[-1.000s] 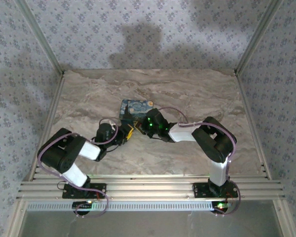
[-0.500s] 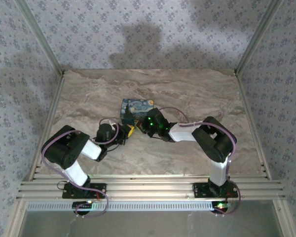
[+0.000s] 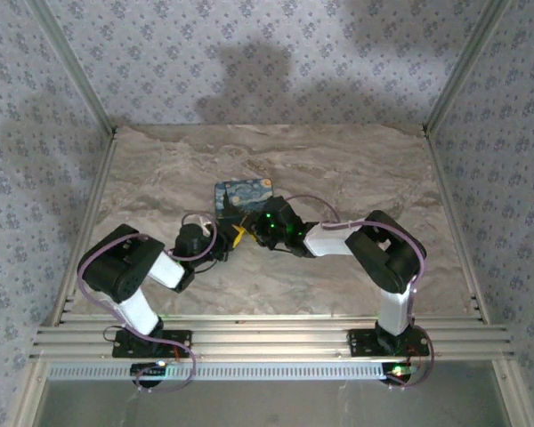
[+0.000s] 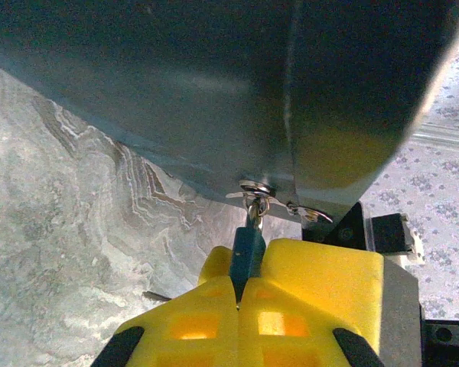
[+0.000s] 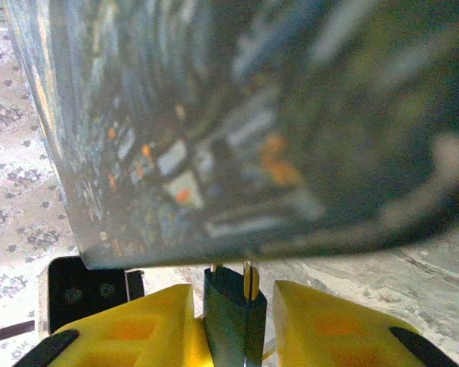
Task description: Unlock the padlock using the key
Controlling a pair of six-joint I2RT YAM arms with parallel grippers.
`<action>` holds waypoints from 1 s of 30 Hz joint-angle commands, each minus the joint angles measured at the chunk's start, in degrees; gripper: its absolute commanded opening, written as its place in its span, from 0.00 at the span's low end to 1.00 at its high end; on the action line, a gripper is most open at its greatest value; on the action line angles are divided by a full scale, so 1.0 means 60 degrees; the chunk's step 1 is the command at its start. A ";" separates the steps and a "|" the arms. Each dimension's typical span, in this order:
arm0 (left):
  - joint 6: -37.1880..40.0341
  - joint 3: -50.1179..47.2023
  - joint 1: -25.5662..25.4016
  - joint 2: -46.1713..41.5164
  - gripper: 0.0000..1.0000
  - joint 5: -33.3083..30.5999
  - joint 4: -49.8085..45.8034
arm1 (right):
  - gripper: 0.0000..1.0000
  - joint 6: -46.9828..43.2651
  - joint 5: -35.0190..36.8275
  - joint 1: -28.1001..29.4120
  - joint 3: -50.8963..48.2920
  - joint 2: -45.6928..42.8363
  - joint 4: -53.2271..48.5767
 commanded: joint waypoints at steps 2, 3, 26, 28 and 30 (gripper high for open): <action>0.0469 -0.0030 -0.0108 -0.0027 0.00 0.0372 -0.0084 | 0.19 0.0041 -0.0143 0.0049 -0.0114 0.0148 -0.0035; 0.0549 -0.0029 -0.0112 -0.0084 0.00 0.0379 -0.0206 | 0.16 0.0046 -0.0146 0.0028 -0.0131 0.0148 -0.0035; 0.0957 -0.0270 -0.0097 -0.1178 0.25 0.0361 -0.1285 | 0.00 0.0381 -0.0045 0.0033 -0.0128 0.0206 0.0336; 0.0897 -0.0269 -0.0096 -0.0990 0.24 0.0413 -0.1027 | 0.00 0.0377 -0.0051 0.0049 -0.0126 0.0206 0.0354; 0.0850 -0.0261 -0.0100 -0.0806 0.22 0.0457 -0.0829 | 0.00 0.0396 -0.0066 0.0044 -0.0125 0.0206 0.0371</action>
